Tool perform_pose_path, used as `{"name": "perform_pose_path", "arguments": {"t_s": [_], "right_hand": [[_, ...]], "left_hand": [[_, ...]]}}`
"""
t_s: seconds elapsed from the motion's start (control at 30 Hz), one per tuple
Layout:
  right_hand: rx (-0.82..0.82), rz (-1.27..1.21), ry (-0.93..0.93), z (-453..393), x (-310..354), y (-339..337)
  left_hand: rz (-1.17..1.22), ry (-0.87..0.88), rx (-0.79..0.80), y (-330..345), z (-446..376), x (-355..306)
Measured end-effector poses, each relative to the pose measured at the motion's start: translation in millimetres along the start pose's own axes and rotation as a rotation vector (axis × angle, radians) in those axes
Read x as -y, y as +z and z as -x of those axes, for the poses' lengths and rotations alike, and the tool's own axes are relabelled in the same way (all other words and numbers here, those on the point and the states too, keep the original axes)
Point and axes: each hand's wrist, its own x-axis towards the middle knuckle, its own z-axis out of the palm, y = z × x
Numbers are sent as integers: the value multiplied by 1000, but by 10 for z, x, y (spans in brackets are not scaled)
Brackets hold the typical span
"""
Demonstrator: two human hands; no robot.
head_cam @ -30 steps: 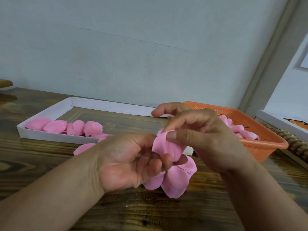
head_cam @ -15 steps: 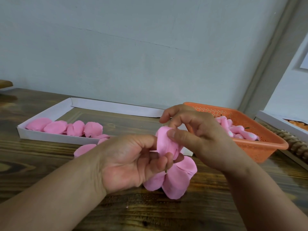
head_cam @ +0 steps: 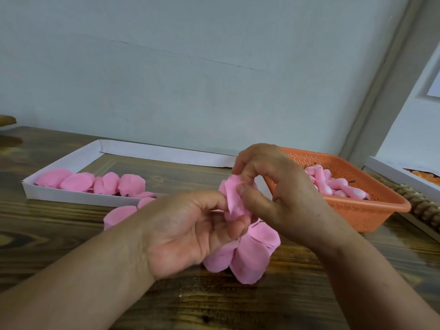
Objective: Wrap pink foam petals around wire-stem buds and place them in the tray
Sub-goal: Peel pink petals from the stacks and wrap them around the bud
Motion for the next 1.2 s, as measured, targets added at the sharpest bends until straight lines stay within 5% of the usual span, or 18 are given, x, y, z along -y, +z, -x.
{"name": "perform_pose_path", "arguments": {"t_s": [0.8, 1.2], "right_hand": [[7, -48, 48, -4, 11, 17], [292, -65, 62, 44, -3, -128]], "left_hand": [[-174, 180, -98, 45, 25, 40], [-161, 46, -142, -26, 55, -111]]}}
